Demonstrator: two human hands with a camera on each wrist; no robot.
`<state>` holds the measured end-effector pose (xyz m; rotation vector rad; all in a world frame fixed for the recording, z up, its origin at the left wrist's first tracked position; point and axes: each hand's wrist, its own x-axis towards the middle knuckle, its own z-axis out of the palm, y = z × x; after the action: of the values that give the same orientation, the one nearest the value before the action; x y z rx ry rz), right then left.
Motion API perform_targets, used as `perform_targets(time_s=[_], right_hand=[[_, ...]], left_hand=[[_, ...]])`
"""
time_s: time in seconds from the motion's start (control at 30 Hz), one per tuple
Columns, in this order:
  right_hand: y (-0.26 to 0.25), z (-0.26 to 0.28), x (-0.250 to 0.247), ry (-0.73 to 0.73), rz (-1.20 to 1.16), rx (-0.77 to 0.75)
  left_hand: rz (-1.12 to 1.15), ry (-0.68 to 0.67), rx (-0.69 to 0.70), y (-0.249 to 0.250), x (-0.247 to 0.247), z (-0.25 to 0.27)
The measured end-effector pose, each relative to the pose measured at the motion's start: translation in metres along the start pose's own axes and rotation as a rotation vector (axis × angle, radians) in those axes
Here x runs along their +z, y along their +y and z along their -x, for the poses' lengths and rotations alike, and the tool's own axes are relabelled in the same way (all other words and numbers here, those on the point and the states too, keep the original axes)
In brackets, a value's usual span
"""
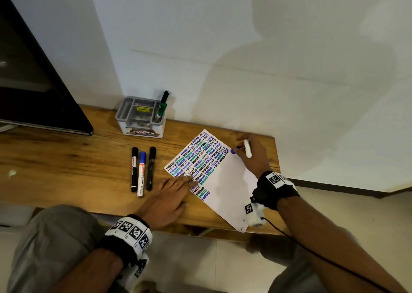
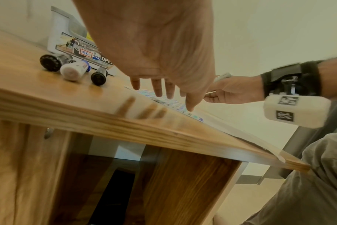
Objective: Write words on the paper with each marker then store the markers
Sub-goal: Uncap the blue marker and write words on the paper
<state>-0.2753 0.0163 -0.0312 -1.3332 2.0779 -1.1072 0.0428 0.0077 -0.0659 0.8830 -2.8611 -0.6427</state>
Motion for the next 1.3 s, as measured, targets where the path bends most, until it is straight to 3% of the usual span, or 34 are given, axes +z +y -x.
perform_targets(time_s=[0.07,0.17,0.37,0.63,0.87,1.3], right_hand=[[-0.020,0.029,0.005,-0.105,-0.174,-0.075],[-0.042,0.072,0.017,-0.256,-0.404,-0.043],[-0.059,0.111,0.047,-0.361,-0.537,0.008],[-0.070,0.116,0.059,-0.347,-0.504,0.029],[-0.082,0.111,0.041,-0.265,-0.643,0.196],[-0.080,0.117,0.043,-0.321,-0.643,0.166]], left_hand=[[0.040,0.057,-0.009,0.002,-0.005,-0.001],[0.148,0.117,-0.072,0.008,-0.014,-0.001],[0.377,0.202,-0.126,0.011,-0.020,0.002],[0.622,0.291,-0.179,0.005,-0.028,0.003],[0.734,0.356,-0.320,0.007,-0.033,0.000],[0.803,0.383,-0.259,0.007,-0.034,0.002]])
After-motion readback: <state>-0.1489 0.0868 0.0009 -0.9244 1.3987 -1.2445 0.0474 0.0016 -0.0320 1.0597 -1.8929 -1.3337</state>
